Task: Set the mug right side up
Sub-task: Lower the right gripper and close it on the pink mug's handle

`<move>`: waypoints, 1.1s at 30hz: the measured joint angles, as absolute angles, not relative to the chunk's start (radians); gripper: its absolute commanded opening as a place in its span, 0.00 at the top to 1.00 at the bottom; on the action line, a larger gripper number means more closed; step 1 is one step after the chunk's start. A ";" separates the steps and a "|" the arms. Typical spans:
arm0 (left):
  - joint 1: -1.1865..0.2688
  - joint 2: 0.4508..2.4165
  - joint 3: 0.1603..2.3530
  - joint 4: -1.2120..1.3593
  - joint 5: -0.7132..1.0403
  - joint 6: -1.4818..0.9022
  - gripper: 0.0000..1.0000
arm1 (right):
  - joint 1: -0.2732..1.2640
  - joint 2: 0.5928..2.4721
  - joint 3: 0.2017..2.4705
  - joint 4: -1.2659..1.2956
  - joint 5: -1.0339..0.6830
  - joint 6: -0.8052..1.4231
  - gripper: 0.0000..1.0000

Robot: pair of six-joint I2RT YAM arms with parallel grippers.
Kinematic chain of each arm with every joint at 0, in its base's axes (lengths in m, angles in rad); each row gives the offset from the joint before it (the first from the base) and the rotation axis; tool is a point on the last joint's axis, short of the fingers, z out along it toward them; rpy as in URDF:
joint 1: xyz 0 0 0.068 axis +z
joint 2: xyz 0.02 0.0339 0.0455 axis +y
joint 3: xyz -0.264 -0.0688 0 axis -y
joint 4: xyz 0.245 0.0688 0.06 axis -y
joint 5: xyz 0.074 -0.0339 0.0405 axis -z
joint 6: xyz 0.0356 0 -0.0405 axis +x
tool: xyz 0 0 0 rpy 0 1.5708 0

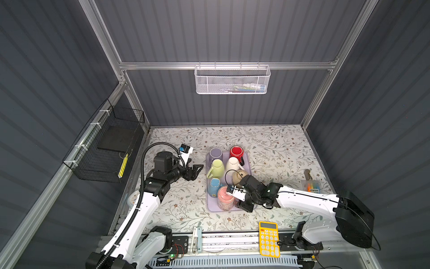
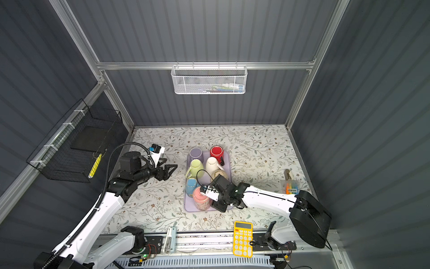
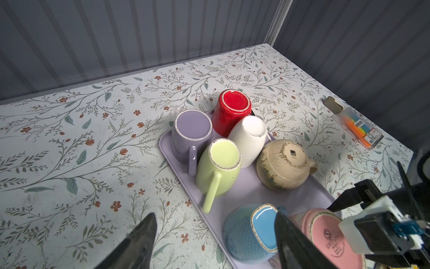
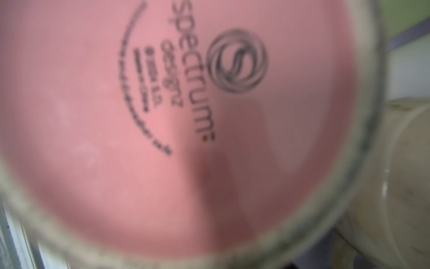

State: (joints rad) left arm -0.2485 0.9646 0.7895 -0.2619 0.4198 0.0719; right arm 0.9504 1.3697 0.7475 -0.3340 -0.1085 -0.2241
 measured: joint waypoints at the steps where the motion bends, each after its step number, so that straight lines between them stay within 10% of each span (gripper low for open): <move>1: -0.249 0.965 0.789 -0.262 0.420 0.072 0.21 | 0.952 1.370 0.754 -0.335 -0.105 -0.220 0.55; 33: -0.250 0.975 0.789 -0.262 0.420 0.072 0.22 | 1.020 1.253 0.711 -0.371 0.009 0.205 0.75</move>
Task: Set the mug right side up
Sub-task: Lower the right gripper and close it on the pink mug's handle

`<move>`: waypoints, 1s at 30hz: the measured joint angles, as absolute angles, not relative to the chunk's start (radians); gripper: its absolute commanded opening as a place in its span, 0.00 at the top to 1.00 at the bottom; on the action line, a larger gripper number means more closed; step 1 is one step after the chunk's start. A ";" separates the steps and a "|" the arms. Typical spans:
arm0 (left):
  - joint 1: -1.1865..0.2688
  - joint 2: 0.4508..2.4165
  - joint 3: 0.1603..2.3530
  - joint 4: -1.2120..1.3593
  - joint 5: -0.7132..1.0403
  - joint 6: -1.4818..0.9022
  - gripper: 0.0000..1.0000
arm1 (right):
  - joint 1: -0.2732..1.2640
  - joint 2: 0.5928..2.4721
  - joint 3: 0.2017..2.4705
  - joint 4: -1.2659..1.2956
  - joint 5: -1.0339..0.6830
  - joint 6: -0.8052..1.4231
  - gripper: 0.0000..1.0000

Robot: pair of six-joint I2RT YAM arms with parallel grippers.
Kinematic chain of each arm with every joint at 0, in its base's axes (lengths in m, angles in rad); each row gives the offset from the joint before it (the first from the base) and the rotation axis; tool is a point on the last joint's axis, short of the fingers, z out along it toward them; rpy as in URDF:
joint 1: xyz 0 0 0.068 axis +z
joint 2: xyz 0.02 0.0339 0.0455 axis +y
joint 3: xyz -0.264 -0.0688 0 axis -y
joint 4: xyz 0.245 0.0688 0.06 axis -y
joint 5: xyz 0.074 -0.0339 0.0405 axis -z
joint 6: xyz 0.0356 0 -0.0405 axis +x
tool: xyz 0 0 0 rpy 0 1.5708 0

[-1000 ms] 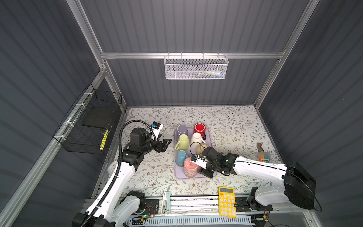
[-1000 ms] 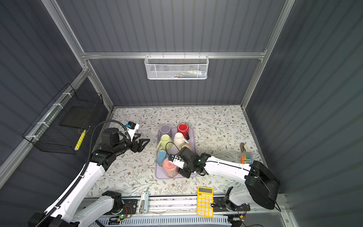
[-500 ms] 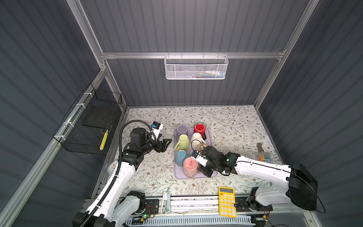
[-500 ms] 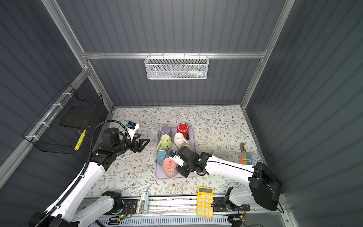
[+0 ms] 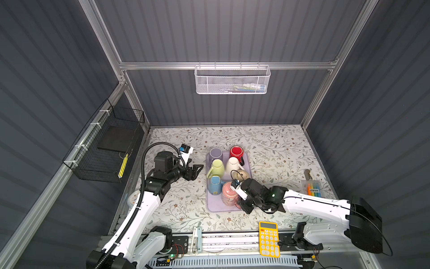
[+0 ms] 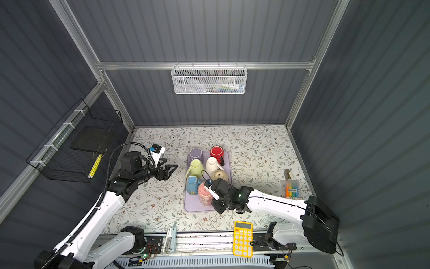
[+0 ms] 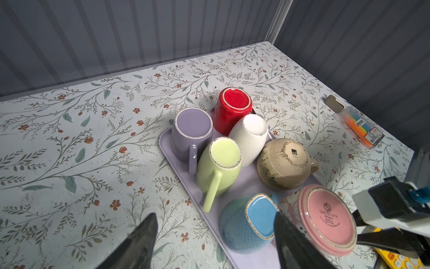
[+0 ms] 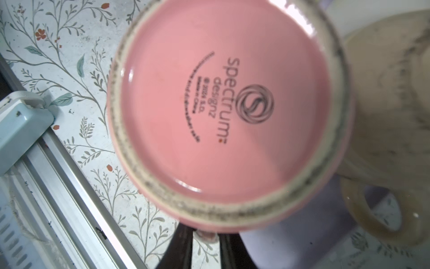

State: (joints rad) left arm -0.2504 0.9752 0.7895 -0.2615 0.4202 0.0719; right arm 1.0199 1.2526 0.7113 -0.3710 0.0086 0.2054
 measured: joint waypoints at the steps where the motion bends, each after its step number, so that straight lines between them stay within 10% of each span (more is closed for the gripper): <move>1: -0.250 0.975 0.789 -0.262 0.420 0.072 0.22 | 1.020 1.243 0.704 -0.374 0.018 0.221 0.72; 11: -0.255 0.975 0.789 -0.262 0.420 0.072 0.22 | 1.020 1.282 0.692 -0.381 0.069 0.273 0.57; 30: -0.257 0.981 0.789 -0.262 0.425 0.072 0.22 | 1.121 1.367 0.636 -0.243 0.216 0.326 0.63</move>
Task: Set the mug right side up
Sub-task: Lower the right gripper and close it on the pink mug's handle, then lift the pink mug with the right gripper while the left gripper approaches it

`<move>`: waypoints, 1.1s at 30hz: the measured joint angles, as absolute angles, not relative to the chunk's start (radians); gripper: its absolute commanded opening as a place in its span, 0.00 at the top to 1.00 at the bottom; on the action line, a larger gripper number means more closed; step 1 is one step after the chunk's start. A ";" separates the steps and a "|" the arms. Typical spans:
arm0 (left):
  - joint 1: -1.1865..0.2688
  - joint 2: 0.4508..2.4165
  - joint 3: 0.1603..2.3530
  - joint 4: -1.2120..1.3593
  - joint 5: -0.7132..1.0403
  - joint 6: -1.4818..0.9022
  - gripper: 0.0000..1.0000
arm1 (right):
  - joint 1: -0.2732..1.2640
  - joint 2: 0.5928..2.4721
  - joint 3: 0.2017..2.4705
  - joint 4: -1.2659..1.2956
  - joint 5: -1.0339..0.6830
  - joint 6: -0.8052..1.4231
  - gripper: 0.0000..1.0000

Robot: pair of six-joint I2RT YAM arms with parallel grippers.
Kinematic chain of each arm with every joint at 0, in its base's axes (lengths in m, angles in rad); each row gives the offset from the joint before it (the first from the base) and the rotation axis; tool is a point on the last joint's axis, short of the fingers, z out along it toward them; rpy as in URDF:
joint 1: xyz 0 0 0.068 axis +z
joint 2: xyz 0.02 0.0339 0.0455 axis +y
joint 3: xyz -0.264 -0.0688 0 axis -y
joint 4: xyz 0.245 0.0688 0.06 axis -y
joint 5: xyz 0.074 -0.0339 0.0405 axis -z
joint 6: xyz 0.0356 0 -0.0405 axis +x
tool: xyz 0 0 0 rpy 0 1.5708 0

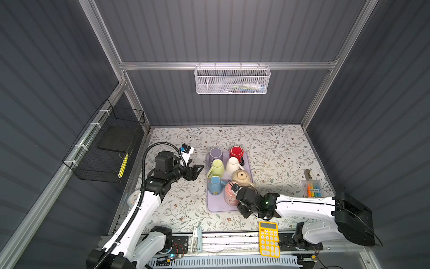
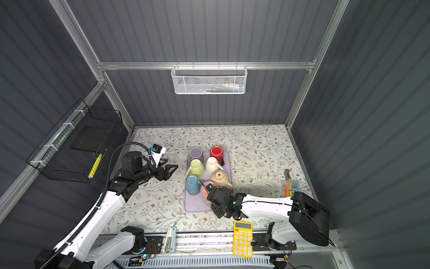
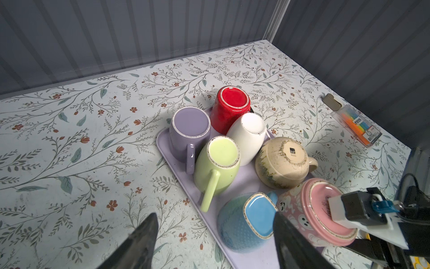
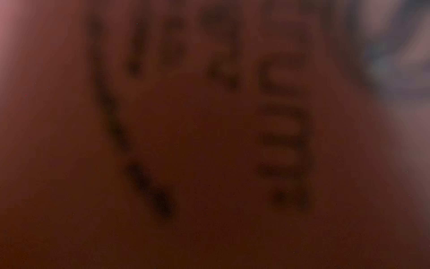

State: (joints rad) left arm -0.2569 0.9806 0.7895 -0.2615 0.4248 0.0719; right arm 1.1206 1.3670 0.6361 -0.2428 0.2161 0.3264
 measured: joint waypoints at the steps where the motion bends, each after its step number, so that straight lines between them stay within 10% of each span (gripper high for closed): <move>1: -0.257 0.981 0.789 -0.262 0.425 0.072 0.23 | 1.123 1.367 0.631 -0.233 0.223 0.331 0.65; 33: -0.257 0.981 0.789 -0.262 0.425 0.072 0.24 | 1.138 1.133 0.529 -0.210 0.294 0.340 1.00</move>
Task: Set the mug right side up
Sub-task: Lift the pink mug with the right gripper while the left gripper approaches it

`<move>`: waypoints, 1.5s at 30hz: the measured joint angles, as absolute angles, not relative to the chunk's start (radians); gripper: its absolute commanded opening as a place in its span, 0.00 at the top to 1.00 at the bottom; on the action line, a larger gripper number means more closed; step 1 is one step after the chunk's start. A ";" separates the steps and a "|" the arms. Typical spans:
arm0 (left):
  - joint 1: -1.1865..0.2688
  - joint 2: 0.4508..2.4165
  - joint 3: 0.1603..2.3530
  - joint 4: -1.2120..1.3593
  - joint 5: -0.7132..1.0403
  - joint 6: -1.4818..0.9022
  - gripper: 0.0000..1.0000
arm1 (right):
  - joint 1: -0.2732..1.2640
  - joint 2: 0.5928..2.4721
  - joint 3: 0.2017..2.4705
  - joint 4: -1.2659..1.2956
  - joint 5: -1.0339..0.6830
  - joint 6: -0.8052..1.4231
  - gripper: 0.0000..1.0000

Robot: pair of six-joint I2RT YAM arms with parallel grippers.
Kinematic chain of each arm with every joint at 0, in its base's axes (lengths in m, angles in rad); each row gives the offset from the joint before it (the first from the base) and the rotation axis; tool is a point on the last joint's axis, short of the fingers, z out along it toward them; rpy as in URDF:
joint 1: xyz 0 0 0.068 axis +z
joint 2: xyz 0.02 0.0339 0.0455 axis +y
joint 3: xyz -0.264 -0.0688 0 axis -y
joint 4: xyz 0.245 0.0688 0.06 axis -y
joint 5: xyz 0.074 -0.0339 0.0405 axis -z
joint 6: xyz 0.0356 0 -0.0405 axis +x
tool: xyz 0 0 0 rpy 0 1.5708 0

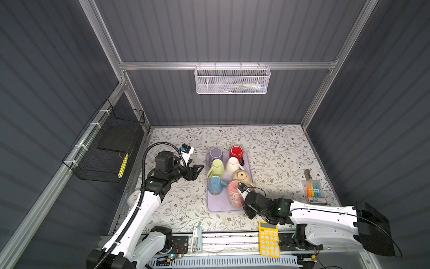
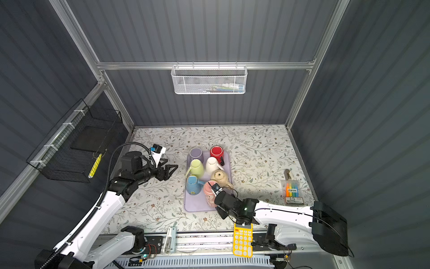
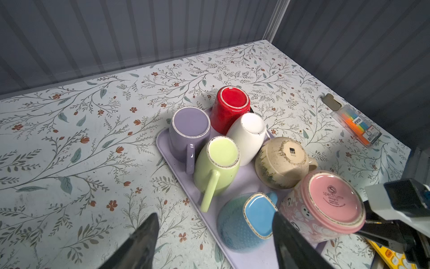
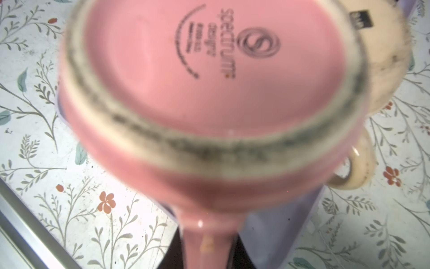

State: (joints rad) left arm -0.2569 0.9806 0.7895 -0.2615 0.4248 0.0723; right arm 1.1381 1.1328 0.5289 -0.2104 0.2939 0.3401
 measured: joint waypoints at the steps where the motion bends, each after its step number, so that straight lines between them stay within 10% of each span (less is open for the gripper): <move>1: -0.257 0.981 0.789 -0.262 0.425 0.072 0.24 | 1.132 1.116 0.529 -0.210 0.292 0.340 1.00; 31: -0.260 1.000 0.790 -0.262 0.450 0.046 0.26 | 1.062 0.909 0.618 -0.306 0.259 0.230 1.00; 45: -0.281 0.973 0.795 -0.250 0.462 0.014 0.24 | 0.802 0.838 0.678 -0.247 0.097 0.220 1.00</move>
State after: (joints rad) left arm -0.2810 0.9726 0.7948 -0.2504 0.4618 0.0139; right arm 0.8017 0.8383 0.6781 -0.2474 0.0975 0.2195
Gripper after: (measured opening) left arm 0.765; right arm 0.189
